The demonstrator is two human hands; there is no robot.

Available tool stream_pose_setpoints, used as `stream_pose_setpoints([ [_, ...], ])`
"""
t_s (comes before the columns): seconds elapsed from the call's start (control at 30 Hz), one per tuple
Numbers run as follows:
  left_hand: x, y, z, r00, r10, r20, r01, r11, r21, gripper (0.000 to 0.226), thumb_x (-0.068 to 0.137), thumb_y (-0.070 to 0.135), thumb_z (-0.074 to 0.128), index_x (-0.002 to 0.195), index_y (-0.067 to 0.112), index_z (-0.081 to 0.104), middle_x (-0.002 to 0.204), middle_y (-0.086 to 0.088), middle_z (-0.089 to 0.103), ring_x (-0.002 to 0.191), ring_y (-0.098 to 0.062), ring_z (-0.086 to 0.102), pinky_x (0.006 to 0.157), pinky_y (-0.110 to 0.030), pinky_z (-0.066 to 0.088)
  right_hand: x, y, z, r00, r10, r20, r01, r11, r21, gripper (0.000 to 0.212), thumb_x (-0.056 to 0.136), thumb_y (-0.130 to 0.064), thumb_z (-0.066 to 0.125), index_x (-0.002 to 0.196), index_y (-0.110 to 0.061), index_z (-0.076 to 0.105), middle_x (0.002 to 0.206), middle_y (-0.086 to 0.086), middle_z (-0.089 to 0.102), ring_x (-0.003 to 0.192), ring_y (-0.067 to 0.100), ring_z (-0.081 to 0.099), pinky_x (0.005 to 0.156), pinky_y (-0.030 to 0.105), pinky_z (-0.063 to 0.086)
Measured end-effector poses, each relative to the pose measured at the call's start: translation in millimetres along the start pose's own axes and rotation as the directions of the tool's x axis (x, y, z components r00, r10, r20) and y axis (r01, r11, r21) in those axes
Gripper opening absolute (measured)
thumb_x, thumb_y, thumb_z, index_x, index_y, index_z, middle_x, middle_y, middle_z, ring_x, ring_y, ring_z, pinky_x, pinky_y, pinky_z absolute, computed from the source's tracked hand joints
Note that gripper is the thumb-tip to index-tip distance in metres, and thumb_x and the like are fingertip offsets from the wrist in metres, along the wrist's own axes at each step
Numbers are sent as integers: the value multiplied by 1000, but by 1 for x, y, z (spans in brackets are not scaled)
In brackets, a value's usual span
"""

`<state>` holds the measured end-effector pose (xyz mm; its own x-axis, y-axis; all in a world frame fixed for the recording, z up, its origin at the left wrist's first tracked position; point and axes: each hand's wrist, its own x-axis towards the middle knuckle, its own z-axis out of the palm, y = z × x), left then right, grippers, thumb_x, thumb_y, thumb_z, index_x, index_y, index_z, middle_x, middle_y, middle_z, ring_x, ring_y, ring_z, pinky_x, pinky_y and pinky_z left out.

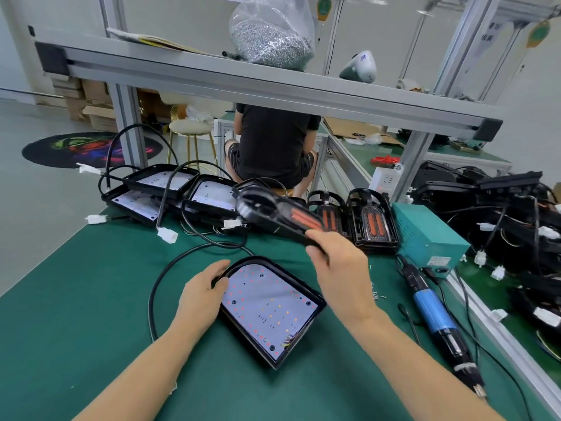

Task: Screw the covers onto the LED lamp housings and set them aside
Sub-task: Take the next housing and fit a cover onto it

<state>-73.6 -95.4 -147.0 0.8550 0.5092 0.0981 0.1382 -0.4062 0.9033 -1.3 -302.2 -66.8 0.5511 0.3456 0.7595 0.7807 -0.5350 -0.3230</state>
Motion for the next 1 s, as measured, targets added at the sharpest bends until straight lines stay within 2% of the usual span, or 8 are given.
stream_pose_setpoints([
  [0.17, 1, 0, 0, 1000, -16, -12, 15, 999, -40, 36, 96, 6, 46, 130, 12, 56, 129, -1, 59, 118, -15, 52, 103, -26, 35, -23, -41, -12, 977, -205, 58, 212, 955, -206, 5, 78, -16, 75, 77, -12, 73, 71, 1, 66, 65, 23, 62, 50, 31, 50],
  [0.3, 3, -1, 1, 997, -49, -53, 42, 992, -120, 32, 98, 8, 42, 124, 14, 60, 117, -2, 67, 110, -18, 58, 99, -31, 41, -42, -55, -13, 947, -257, 195, 311, 886, -344, 29, 54, -11, 90, 57, -18, 61, 57, -3, 55, 53, 18, 56, 38, 26, 40],
  [0.47, 3, 0, 2, 992, -107, -64, 93, 975, -200, 39, 98, 8, 36, 132, 19, 49, 106, 2, 70, 105, -20, 60, 98, -32, 41, -59, -64, -5, 924, -250, 290, 348, 863, -365, 38, 38, -15, 91, 52, -20, 55, 51, -3, 53, 44, 15, 53, 37, 23, 31],
  [0.63, 3, 1, 1, 994, -82, -77, 69, 986, -152, 36, 101, 26, 38, 134, 19, 50, 128, -2, 58, 119, -18, 51, 107, -33, 34, -70, -69, 6, 917, -276, 289, 367, 867, -336, 39, 38, -16, 91, 52, -21, 55, 52, -5, 51, 43, 14, 51, 36, 23, 31],
  [0.7, 2, 1, 1, 996, -45, -72, 38, 994, -107, 34, 101, 27, 41, 130, 17, 55, 127, 2, 57, 115, -12, 50, 101, -26, 33, -70, -69, 12, 915, -283, 288, 373, 866, -333, 39, 37, -16, 91, 51, -22, 55, 52, -5, 51, 44, 14, 51, 37, 23, 30],
  [0.77, 2, 1, 1, 998, -23, -54, 20, 998, -61, 30, 99, 24, 46, 125, 16, 59, 123, 4, 60, 110, -10, 51, 95, -23, 34, -71, -68, 17, 914, -291, 281, 377, 866, -327, 37, 39, -18, 91, 52, -22, 56, 53, -5, 53, 46, 13, 52, 37, 23, 31],
  [0.87, 3, 0, 2, 999, -20, -35, 20, 1000, -15, 29, 97, 17, 50, 123, 12, 62, 123, 0, 63, 115, -16, 54, 103, -29, 38, -74, -64, 23, 916, -302, 264, 379, 867, -325, 37, 44, -19, 92, 53, -22, 56, 54, -5, 53, 47, 14, 53, 37, 23, 34],
  [1.0, 3, -1, 1, 999, 7, -34, -6, 1000, 18, 29, 96, 14, 50, 121, 11, 65, 122, -1, 65, 116, -18, 56, 105, -34, 39, -79, -59, 24, 916, -317, 245, 388, 854, -345, 31, 65, -33, 87, 56, -23, 59, 58, -8, 55, 51, 11, 54, 38, 24, 37],
])
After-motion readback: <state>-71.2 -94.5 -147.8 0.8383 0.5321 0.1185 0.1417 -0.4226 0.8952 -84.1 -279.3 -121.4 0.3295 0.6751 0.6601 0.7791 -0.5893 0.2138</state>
